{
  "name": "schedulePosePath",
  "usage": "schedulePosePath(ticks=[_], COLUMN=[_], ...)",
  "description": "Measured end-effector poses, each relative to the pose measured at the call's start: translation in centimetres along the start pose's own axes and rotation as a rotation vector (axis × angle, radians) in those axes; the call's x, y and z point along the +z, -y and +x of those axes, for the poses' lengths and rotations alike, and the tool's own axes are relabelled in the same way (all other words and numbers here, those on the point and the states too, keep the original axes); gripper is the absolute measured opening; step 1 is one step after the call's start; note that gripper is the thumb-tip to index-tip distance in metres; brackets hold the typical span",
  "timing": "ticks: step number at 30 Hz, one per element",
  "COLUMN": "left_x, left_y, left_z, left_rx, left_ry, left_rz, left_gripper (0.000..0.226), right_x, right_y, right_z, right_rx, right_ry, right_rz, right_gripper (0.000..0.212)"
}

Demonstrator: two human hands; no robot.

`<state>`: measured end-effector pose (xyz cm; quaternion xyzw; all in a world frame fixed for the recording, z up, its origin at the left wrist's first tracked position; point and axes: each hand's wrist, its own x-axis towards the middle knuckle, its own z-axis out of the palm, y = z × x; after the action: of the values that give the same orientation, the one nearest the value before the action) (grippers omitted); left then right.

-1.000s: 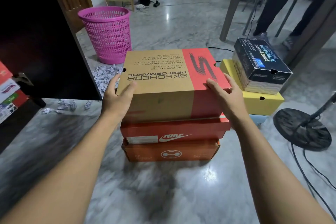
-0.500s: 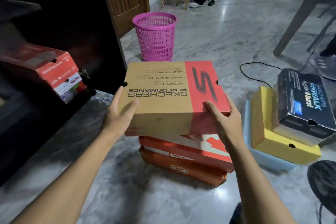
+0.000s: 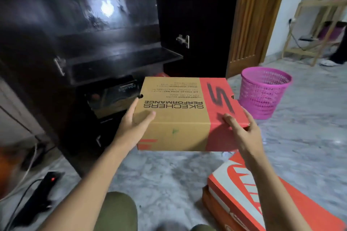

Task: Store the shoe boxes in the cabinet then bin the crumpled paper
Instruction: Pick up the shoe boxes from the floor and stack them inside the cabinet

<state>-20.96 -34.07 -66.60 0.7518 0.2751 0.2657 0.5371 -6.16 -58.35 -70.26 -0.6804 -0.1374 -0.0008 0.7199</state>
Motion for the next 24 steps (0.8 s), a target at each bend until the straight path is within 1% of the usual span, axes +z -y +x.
schedulePosePath(ticks=[5,7,11,14,15,16,19,20,23,24], left_x=[-5.3,-6.7,-8.8,-9.7,-10.0,-10.2,-10.8,-11.0,-11.4,-11.5], left_y=[-3.0,-4.1,-5.0,-4.9,-4.6,-4.2,-3.0,-2.6,-0.8,-0.3], left_z=[4.2,6.3,10.4,13.2,14.2,15.3,18.9,20.1,23.7,24.9], left_rx=[0.014,0.016,-0.005,-0.049,-0.057,-0.061,-0.063,-0.063,-0.071,-0.066], left_ry=[-0.160,-0.211,-0.345,-0.444,-0.484,-0.529,-0.657,-0.687,-0.764,-0.796], left_rz=[-0.018,-0.039,-0.163,-0.226,-0.250,-0.270,-0.296,-0.305,-0.280,-0.261], left_gripper=[0.078,0.081,0.061,0.056,0.056,0.055,0.053,0.052,0.051,0.051], right_x=[6.1,8.6,14.1,18.4,19.8,21.1,24.9,26.1,29.3,30.3], right_y=[4.5,5.9,8.0,9.0,9.1,9.1,7.8,7.3,5.4,4.8], right_z=[4.4,6.3,10.5,13.3,14.2,15.0,18.0,18.9,21.5,22.0], right_rx=[-0.066,-0.099,-0.132,-0.140,-0.137,-0.131,-0.082,-0.072,-0.036,-0.030], right_ry=[0.116,0.142,0.182,0.210,0.224,0.238,0.296,0.323,0.378,0.396], right_rz=[0.008,-0.010,-0.023,-0.063,-0.075,-0.078,-0.070,-0.070,-0.032,-0.012], right_gripper=[0.037,0.045,0.057,0.078,0.081,0.078,0.050,0.047,0.057,0.058])
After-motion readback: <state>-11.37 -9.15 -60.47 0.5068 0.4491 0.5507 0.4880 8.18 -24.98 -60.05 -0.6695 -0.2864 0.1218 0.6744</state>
